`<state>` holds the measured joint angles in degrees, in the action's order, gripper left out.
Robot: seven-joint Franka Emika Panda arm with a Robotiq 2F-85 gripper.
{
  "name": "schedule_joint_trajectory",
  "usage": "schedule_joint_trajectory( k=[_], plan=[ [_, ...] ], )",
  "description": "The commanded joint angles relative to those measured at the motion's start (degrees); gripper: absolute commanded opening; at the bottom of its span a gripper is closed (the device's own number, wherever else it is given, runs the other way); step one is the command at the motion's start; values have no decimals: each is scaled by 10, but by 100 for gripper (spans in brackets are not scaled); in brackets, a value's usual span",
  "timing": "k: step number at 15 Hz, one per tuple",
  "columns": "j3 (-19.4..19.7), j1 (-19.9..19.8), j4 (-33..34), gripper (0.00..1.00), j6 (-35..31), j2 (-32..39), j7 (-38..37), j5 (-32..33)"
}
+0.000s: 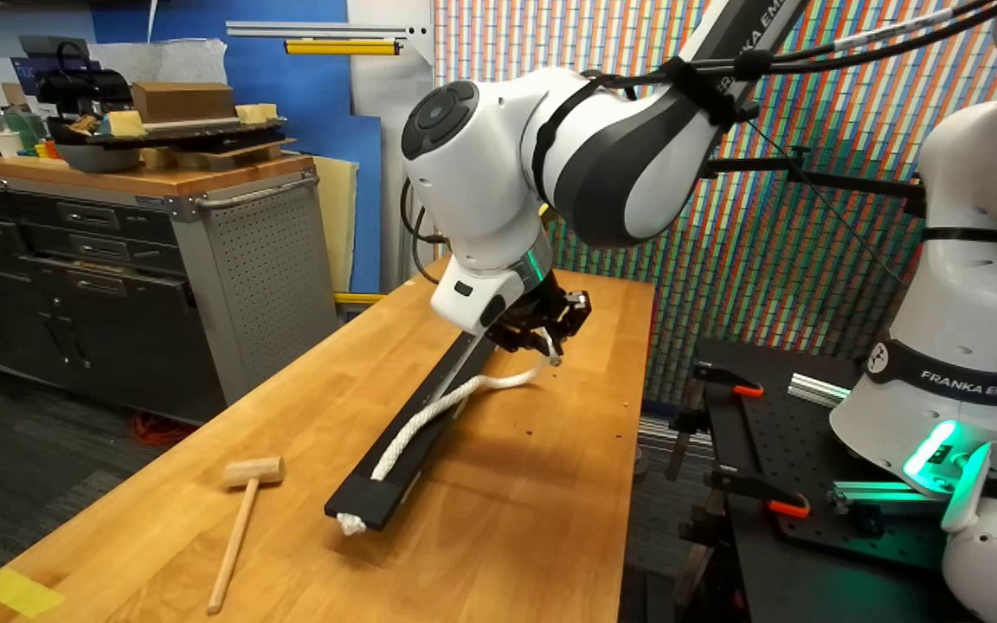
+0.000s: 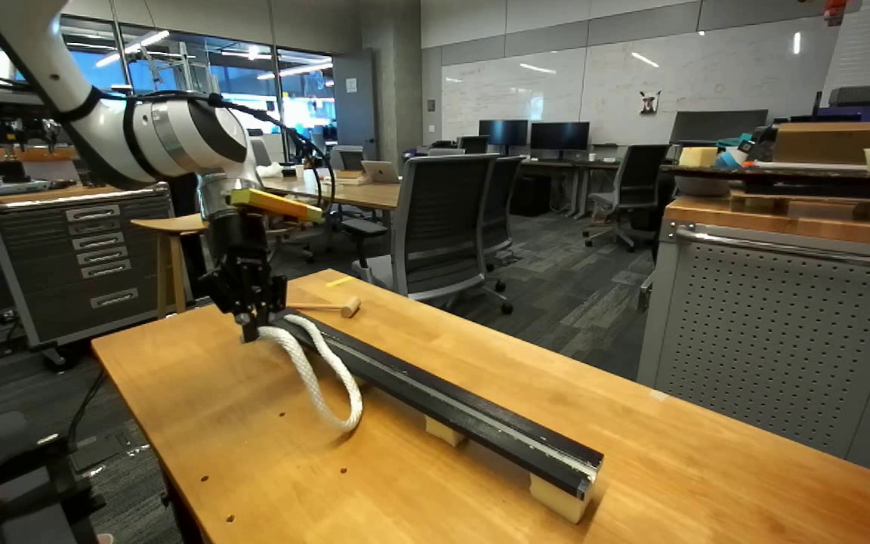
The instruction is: Stretch out the white rope and fit it in the middle space
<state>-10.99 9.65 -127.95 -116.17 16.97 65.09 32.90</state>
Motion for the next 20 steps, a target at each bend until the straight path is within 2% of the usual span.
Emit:
schedule_joint_trajectory(
  k=[1,5,11,20],
  plan=[
    [19,-21,-12,5,12,-38,-24,-18],
    [45,-49,1,5,14,-63,-70,-56],
    [81,-75,47,5,31,-84,-168,-69],
    [100,-101,104,5,1,-65,-336,-146]
  ],
)
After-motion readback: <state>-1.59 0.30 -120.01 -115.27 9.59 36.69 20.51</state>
